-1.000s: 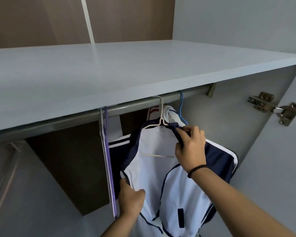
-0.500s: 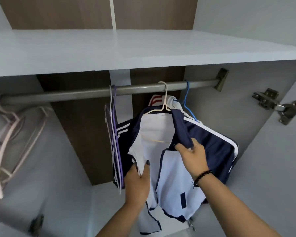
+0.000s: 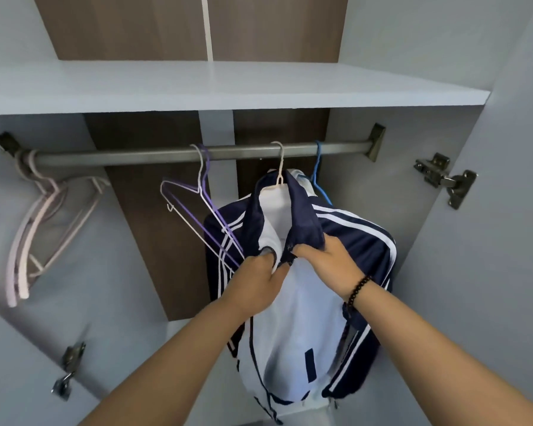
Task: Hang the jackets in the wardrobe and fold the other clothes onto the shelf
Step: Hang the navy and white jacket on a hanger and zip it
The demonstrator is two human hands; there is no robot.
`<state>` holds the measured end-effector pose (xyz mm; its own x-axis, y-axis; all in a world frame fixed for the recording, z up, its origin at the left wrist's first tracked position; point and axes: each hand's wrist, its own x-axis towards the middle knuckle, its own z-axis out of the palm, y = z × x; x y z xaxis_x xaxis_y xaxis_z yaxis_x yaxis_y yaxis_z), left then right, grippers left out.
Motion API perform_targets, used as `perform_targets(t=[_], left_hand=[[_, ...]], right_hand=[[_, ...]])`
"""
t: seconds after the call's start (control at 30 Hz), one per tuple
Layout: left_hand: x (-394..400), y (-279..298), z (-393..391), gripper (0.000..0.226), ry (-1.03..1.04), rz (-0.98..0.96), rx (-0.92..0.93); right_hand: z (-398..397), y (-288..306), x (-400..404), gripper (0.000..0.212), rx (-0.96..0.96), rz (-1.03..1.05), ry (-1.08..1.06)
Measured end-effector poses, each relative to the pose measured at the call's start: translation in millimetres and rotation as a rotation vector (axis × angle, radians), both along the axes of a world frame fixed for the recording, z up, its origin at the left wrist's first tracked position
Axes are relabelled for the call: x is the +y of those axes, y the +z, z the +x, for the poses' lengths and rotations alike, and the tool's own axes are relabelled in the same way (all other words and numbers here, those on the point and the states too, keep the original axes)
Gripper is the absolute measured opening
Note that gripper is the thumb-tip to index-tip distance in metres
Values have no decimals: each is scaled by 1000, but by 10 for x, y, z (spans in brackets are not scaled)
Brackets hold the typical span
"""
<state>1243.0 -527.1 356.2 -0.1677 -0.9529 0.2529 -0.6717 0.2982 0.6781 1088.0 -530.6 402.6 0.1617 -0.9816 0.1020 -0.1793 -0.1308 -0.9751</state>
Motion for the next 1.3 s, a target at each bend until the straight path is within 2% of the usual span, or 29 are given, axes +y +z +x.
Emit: perform_targets(t=[0.07,0.17,0.27,0.37,0.4,0.47,0.6,0.67,0.73,0.83,0.87,0.97,1.03,1.1,1.23,1.3], left_hand=[[3,54,16,41,25,60,50],[7,148,8,45,61,126,162],[35,245,-12,45,45,200,294],[67,327,-36,29,2,276,410],[81,346,-42,25,-6,284,434],[101,365,-42,25,5,302,452],[190,334,56,45,70,358,482],[253,287,137,37,72,399,518],[330,200,206,39,71,451,596],[560,-57,281,18,53,501,710],[675,-170,291,19,42,508,759],[1115,-663,249,47,125,505,909],[1391,-1024,147,62,249,533,885],[1590,-1280,15,65,300,544,727],[1678,-1515,-150,78,329,431,410],[1649,-1526,-181,68,392,418,355]], right_hand=[[-45,-138,131,13,-127,0,20],[-36,-503,344,25,-158,37,-29],[69,-844,487,43,20,108,3],[178,-1030,495,61,189,146,45],[212,-1061,493,56,191,171,54],[273,-1114,479,23,192,170,35],[323,-1133,476,29,287,75,33],[315,-1136,497,28,315,69,76],[292,-1127,542,22,297,75,86],[258,-1124,578,17,208,110,74],[252,-1123,579,20,203,123,74],[268,-1104,594,31,219,152,62],[306,-1076,622,33,228,133,65],[351,-1031,660,34,228,124,70],[413,-935,734,35,177,154,39],[427,-899,777,34,164,156,29]])
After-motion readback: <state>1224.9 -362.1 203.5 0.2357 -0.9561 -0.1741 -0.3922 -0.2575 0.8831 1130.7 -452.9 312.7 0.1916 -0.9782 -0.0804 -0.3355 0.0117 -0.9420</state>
